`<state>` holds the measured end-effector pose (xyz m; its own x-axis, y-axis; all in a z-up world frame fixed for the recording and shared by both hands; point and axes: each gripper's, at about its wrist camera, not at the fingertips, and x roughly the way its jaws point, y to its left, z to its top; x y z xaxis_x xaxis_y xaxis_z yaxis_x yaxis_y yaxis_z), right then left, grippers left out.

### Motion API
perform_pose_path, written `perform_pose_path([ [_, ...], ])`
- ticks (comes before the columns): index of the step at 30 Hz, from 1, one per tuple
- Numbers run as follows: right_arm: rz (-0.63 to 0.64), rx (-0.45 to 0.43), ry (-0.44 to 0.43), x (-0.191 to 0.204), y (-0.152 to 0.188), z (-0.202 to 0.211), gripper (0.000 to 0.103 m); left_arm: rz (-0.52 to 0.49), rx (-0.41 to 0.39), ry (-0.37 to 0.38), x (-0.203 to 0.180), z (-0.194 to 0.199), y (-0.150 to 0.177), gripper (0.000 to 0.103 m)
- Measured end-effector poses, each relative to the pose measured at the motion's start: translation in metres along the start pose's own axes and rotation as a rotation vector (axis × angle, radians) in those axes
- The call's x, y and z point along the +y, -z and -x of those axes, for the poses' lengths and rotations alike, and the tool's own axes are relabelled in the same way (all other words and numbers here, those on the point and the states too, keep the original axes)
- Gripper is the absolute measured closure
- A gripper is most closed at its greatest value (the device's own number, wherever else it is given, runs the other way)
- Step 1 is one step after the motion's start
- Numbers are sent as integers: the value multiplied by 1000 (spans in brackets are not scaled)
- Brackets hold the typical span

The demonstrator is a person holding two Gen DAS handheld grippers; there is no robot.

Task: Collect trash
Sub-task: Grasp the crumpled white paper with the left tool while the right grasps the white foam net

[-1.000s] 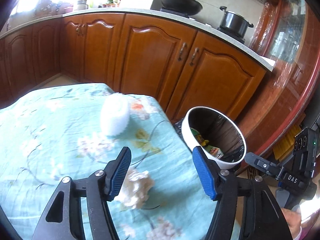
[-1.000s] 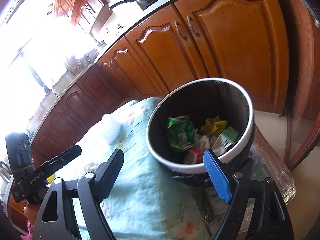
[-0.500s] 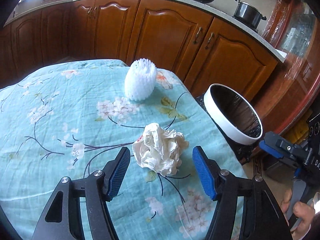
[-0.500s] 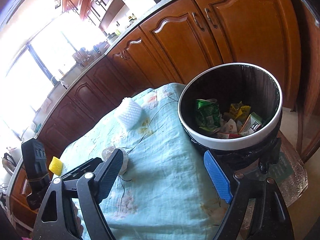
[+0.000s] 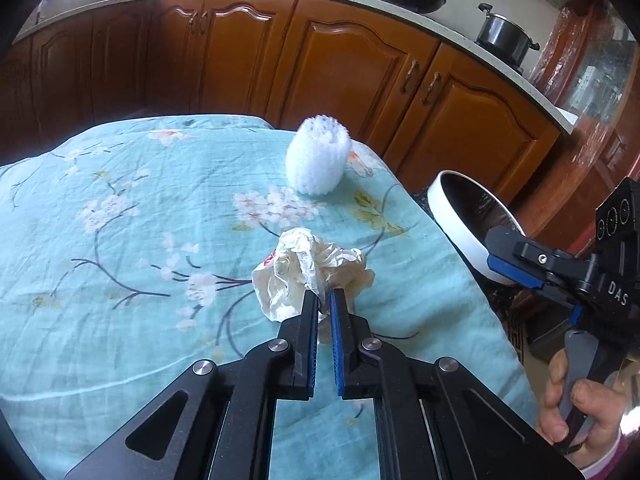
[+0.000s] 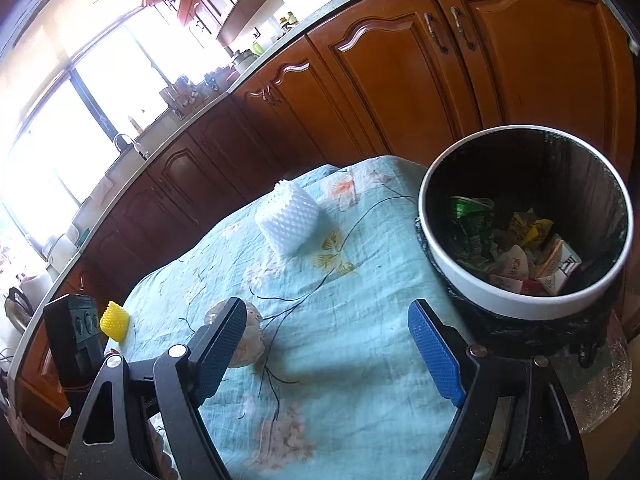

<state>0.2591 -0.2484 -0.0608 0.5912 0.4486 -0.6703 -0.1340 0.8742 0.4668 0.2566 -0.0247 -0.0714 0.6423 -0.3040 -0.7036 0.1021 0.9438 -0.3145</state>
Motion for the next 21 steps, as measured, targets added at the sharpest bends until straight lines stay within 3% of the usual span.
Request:
perform_pose_path([
  [10, 110, 69, -1, 38, -19, -82, 19, 114, -41, -90, 55, 21, -6, 98],
  [21, 201, 71, 127, 54, -48, -144, 24, 173, -57, -124, 70, -10, -28, 98],
])
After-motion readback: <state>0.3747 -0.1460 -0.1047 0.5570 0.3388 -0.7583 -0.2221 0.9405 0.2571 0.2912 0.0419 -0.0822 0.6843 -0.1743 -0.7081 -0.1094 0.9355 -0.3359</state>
